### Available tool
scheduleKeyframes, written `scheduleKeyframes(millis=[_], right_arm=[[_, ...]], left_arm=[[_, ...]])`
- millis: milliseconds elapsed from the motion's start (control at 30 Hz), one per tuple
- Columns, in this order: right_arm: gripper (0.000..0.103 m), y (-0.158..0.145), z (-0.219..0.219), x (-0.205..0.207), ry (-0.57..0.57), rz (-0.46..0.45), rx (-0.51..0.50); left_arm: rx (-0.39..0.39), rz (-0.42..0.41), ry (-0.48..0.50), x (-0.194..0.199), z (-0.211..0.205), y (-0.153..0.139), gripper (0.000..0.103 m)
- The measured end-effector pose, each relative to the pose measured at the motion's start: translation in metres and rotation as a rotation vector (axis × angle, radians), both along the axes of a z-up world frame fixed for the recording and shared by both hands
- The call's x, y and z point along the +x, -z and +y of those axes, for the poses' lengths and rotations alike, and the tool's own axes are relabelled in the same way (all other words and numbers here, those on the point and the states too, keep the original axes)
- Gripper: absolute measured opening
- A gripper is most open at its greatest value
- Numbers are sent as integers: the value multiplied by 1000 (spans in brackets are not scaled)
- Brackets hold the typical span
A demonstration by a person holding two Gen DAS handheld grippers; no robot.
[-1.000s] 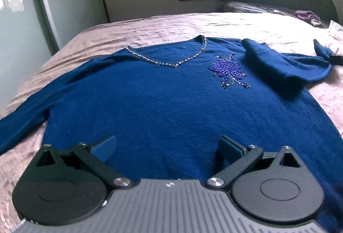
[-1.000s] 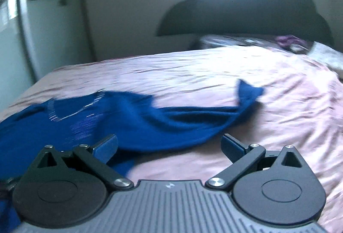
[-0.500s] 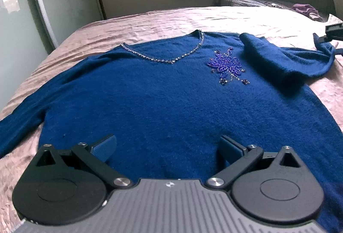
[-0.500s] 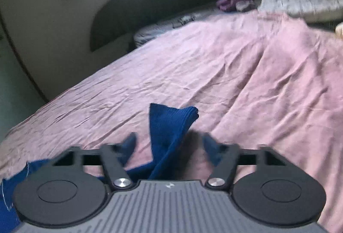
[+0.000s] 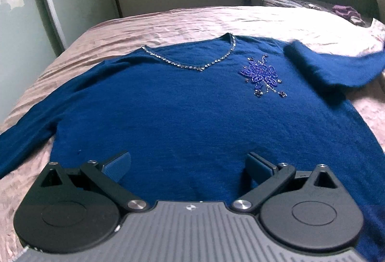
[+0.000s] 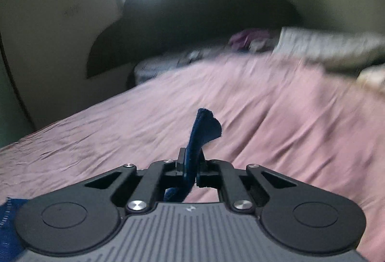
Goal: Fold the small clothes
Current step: 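Grasp the sweater sleeve cuff with the right gripper and lift it, then carry the sleeve across the sweater body with the right gripper and release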
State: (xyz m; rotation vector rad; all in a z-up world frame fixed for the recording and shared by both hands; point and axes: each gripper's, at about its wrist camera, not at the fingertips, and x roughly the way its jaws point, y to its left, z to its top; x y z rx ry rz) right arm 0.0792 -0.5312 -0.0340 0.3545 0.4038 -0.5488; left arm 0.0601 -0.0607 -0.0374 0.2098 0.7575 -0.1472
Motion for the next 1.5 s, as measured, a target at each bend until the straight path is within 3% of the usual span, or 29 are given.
scheduleKeyframes(millis=[233, 433, 600, 767, 1000, 1200, 1333, 1500], right_arm=[[7, -22, -20, -26, 151, 40, -176], [7, -46, -4, -27, 182, 14, -336], [7, -67, 37, -24, 69, -76, -366], [7, -74, 99, -12, -117, -105, -417], [7, -60, 167, 7, -358, -104, -354], [7, -36, 215, 31, -521, -80, -226], [7, -31, 249, 40, -595, -76, -140], [7, -31, 285, 52, -666, -67, -112]], left_arm=[[5, -10, -35, 2, 11, -7, 102], [22, 2, -74, 9, 22, -10, 102], [12, 39, -106, 13, 30, -7, 102], [26, 38, -111, 12, 34, -6, 102], [49, 33, -119, 12, 41, -3, 102], [40, 40, -126, 12, 48, -1, 103], [39, 36, -132, 12, 53, -2, 103], [28, 28, -151, 13, 63, -3, 103]])
